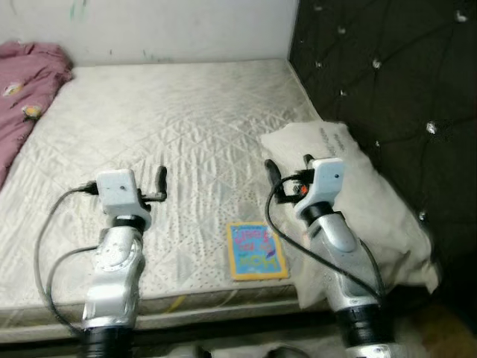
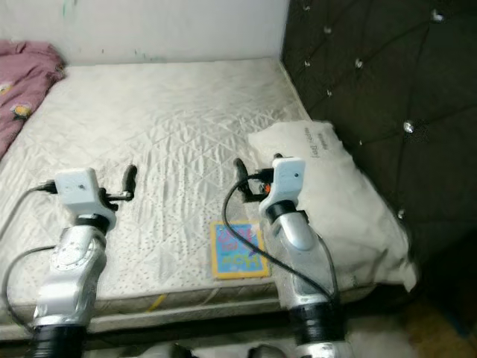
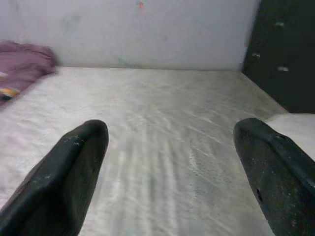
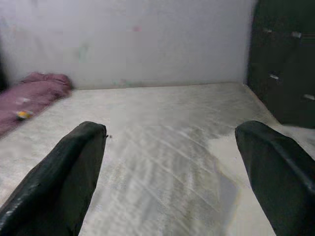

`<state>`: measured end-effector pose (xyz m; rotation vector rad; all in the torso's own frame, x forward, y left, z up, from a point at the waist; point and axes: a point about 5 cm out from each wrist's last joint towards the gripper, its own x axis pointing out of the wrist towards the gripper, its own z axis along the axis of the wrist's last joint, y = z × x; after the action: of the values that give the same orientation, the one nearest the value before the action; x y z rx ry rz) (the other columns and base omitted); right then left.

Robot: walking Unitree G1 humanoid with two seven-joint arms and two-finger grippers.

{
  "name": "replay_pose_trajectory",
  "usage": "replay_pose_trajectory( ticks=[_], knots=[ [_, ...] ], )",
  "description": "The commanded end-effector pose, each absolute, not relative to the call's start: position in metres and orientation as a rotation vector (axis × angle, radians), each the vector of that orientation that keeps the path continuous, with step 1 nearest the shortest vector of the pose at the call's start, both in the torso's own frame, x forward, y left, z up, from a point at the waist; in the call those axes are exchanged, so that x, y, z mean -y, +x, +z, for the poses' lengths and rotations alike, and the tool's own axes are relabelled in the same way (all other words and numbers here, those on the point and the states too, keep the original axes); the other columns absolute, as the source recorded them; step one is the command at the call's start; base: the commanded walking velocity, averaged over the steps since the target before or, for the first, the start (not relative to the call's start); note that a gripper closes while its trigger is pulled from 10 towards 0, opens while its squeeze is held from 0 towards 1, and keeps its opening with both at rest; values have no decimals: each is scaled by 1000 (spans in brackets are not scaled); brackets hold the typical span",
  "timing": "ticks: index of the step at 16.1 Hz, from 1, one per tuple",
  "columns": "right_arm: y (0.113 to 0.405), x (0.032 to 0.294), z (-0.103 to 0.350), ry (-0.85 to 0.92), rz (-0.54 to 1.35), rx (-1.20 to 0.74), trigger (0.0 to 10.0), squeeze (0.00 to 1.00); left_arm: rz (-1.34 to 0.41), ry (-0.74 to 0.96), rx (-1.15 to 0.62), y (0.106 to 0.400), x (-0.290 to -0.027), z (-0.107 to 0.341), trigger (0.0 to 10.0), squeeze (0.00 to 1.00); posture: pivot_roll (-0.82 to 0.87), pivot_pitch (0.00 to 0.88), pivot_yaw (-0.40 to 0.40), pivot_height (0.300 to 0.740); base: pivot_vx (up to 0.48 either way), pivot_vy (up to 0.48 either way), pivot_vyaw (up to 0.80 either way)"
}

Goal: Clean up the room

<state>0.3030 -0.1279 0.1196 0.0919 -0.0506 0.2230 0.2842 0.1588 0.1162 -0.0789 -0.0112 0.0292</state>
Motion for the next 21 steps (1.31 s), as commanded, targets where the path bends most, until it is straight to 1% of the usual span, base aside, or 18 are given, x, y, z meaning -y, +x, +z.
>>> replay_pose_trajectory(
  ticks=[1, 21],
  knots=[
    [305, 127, 125, 100, 216, 73, 10000, 0, 40, -64, 17, 286, -164, 119, 10000, 0, -34, 0, 20, 740, 0, 472, -594],
    [305, 127, 123, 86, 224, 54, 10000, 0, 25, -87, 25, 286, -161, 120, 10000, 0, -34, 0, 13, 740, 0, 472, 0]
  ],
)
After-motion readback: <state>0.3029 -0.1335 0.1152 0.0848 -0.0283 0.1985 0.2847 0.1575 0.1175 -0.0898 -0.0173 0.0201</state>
